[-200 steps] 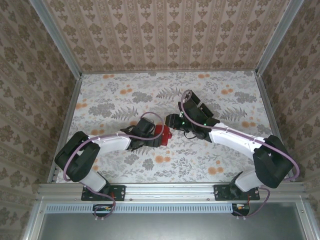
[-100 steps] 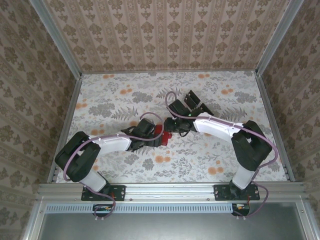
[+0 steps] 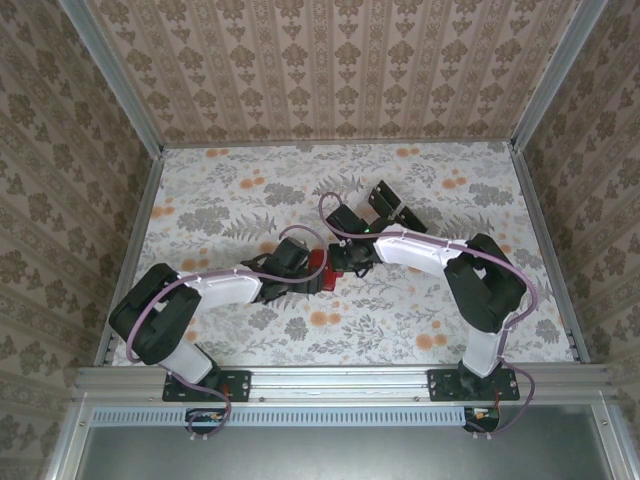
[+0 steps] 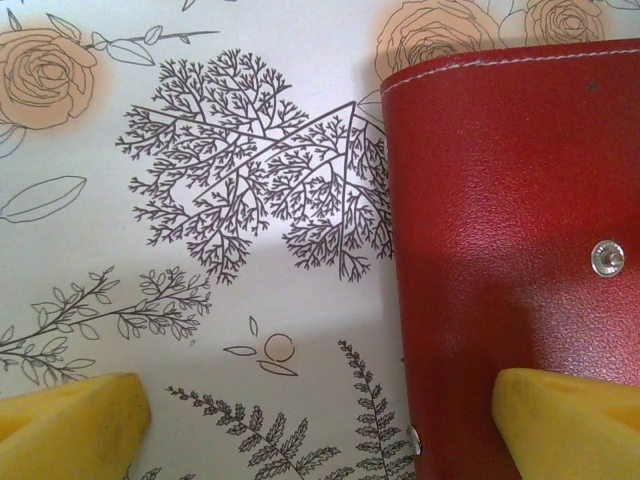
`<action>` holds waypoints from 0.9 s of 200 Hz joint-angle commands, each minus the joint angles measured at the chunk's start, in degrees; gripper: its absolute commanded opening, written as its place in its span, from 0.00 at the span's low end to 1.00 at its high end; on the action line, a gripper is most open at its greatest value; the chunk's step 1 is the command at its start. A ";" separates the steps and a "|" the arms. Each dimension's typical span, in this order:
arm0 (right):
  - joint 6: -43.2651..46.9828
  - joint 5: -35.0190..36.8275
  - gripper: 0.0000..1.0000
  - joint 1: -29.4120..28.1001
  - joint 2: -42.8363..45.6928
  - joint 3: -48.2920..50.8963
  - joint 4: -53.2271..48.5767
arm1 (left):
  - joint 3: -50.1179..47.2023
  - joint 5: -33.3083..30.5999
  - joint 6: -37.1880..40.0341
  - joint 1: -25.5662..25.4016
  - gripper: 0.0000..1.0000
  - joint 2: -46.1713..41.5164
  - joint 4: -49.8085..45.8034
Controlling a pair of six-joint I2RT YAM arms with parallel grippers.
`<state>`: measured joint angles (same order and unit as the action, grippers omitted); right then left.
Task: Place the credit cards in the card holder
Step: Close the button on the card holder.
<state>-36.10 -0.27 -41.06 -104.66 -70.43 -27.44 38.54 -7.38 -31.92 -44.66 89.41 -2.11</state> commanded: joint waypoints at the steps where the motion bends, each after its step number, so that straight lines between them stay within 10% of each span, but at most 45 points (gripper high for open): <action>1: 0.43 2.06 0.13 -0.23 -0.92 -0.98 -2.11 | -3.44 3.22 -1.18 -0.22 1.00 4.44 -1.32; 38: 0.50 2.25 0.00 -0.22 -0.39 -0.50 -1.87 | -3.56 3.73 -0.95 -0.79 1.00 4.20 -1.70; 180: -2.45 -4.73 0.00 -0.15 5.86 3.55 7.78 | -5.84 5.75 -0.24 -2.63 1.00 2.09 -3.36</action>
<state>-37.17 -2.61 -41.06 -101.06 -67.85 -22.22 36.36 -8.86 -31.90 -46.22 88.01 0.54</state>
